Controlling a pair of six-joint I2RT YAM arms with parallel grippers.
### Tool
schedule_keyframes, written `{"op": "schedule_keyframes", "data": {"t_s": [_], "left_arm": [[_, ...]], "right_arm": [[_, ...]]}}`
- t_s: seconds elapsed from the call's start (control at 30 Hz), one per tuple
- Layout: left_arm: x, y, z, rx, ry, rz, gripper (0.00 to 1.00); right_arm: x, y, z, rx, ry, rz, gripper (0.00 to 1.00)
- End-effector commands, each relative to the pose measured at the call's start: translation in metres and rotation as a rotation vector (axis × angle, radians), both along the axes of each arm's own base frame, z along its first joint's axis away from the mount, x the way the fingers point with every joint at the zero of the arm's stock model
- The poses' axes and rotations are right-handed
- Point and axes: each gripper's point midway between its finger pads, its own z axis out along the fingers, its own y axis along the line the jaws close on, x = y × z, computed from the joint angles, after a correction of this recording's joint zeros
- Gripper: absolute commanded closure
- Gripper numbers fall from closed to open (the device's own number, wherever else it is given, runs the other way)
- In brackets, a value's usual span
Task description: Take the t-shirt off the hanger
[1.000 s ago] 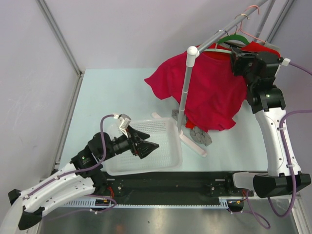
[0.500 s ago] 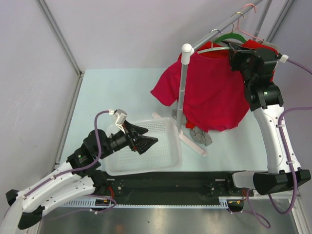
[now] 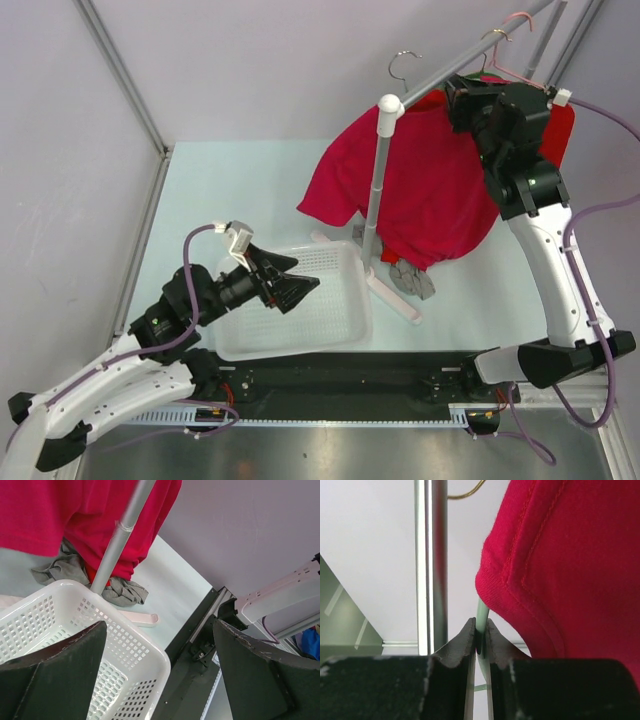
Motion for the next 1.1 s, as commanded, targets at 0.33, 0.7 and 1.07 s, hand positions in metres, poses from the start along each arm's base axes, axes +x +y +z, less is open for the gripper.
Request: {"op": "schedule_keyframes", "data": {"t_s": [0.33, 0.7, 1.07], "left_arm": [[0.001, 0.013, 0.037, 0.016, -0.091, 0.037, 0.07], [0.017, -0.009, 0.041, -0.014, 0.037, 0.042, 0.07], [0.061, -0.016, 0.056, -0.053, 0.113, 0.048, 0.11]], "right_arm": [[-0.017, -0.017, -0.016, -0.018, 0.006, -0.08, 1.0], [-0.041, -0.036, -0.103, -0.023, 0.059, 0.041, 1.0], [-0.06, -0.027, -0.118, -0.063, -0.012, 0.238, 1.0]]}}
